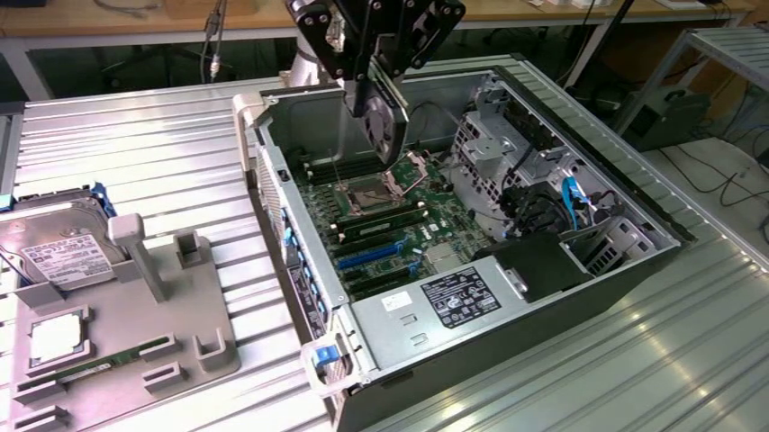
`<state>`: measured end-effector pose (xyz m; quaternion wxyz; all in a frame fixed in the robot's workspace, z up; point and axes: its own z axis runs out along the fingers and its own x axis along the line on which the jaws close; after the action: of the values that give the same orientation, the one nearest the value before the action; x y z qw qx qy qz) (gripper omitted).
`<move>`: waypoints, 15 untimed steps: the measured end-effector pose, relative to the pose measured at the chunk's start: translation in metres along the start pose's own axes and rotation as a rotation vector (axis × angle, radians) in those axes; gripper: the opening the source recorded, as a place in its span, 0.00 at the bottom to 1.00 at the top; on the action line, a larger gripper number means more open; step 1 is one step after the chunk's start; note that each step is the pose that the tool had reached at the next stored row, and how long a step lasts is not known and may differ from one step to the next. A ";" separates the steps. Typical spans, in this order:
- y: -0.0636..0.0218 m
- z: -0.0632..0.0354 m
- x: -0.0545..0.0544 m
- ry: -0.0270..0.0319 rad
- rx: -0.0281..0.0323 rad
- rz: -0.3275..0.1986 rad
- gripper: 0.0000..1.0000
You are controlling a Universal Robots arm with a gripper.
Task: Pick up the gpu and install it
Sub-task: 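Pick up the gpu and move the gpu toward the slot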
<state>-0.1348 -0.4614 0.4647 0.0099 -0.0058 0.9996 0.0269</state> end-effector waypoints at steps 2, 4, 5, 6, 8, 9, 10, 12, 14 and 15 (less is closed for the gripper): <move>0.0000 0.0000 -0.003 0.0001 0.0000 0.000 0.28; -0.0001 0.0001 -0.006 0.0000 0.0000 0.000 0.28; -0.0001 0.0002 -0.007 0.0001 0.0000 0.000 0.28; -0.0001 0.0002 -0.008 0.0001 0.0001 0.000 0.28; -0.0001 0.0002 -0.011 0.0001 0.0001 0.000 0.28; -0.0002 0.0003 -0.012 0.0001 0.0000 0.000 0.28; -0.0001 0.0003 -0.014 0.0001 0.0001 0.000 0.28; -0.0002 0.0004 -0.017 0.0001 0.0000 0.000 0.28; -0.0002 0.0005 -0.020 0.0001 0.0000 0.000 0.28; -0.0003 0.0006 -0.022 0.0000 0.0000 0.000 0.28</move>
<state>-0.1126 -0.4614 0.4645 0.0099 -0.0058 0.9996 0.0269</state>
